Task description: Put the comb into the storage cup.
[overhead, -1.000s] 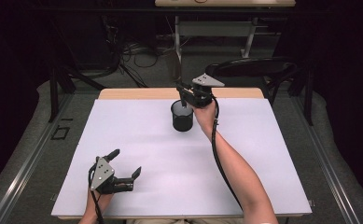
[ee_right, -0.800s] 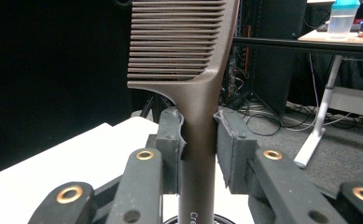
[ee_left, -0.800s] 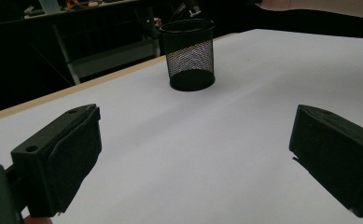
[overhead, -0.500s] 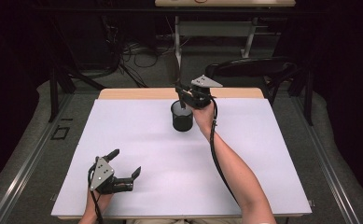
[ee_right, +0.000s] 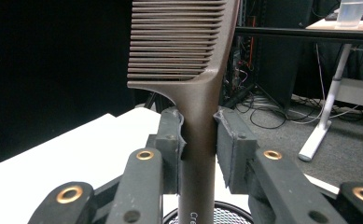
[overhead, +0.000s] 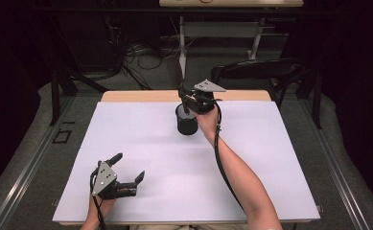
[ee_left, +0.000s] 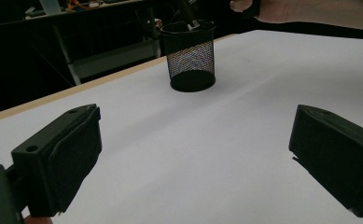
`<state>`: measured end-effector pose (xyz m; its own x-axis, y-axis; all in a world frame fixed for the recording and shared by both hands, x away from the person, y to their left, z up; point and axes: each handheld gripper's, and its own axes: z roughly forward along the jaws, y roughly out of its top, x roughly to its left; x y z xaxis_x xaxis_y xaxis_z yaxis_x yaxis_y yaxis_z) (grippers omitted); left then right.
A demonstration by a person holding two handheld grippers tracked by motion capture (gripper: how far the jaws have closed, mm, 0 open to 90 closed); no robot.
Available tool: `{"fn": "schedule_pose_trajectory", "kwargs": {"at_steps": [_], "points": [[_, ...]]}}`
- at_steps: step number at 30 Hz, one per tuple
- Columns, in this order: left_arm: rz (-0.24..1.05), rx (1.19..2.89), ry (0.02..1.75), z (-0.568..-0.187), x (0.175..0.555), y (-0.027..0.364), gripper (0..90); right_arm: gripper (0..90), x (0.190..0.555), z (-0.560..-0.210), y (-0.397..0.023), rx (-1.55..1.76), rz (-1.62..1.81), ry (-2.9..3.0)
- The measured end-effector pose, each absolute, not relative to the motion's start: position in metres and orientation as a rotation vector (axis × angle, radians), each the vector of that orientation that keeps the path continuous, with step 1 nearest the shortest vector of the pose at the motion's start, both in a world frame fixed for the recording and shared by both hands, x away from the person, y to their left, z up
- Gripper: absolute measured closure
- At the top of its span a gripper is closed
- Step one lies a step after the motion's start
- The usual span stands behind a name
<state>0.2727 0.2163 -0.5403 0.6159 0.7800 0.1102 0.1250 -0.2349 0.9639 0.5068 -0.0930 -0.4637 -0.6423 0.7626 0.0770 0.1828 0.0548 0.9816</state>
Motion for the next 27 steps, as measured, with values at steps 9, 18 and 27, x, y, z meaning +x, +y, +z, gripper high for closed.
{"fn": "schedule_pose_trajectory", "kwargs": {"at_steps": [9,18,27], "points": [[0.732,1.723,0.747,-0.540,0.273,0.216,2.5,72.7,0.507,-0.468,-0.094,0.950,1.617,1.876],[0.731,1.720,0.748,-0.540,0.273,0.216,2.6,72.7,0.507,-0.472,-0.093,0.959,1.616,1.885],[0.730,1.719,0.750,-0.540,0.273,0.216,2.6,72.7,0.507,-0.478,-0.093,0.962,1.609,1.893]]}}
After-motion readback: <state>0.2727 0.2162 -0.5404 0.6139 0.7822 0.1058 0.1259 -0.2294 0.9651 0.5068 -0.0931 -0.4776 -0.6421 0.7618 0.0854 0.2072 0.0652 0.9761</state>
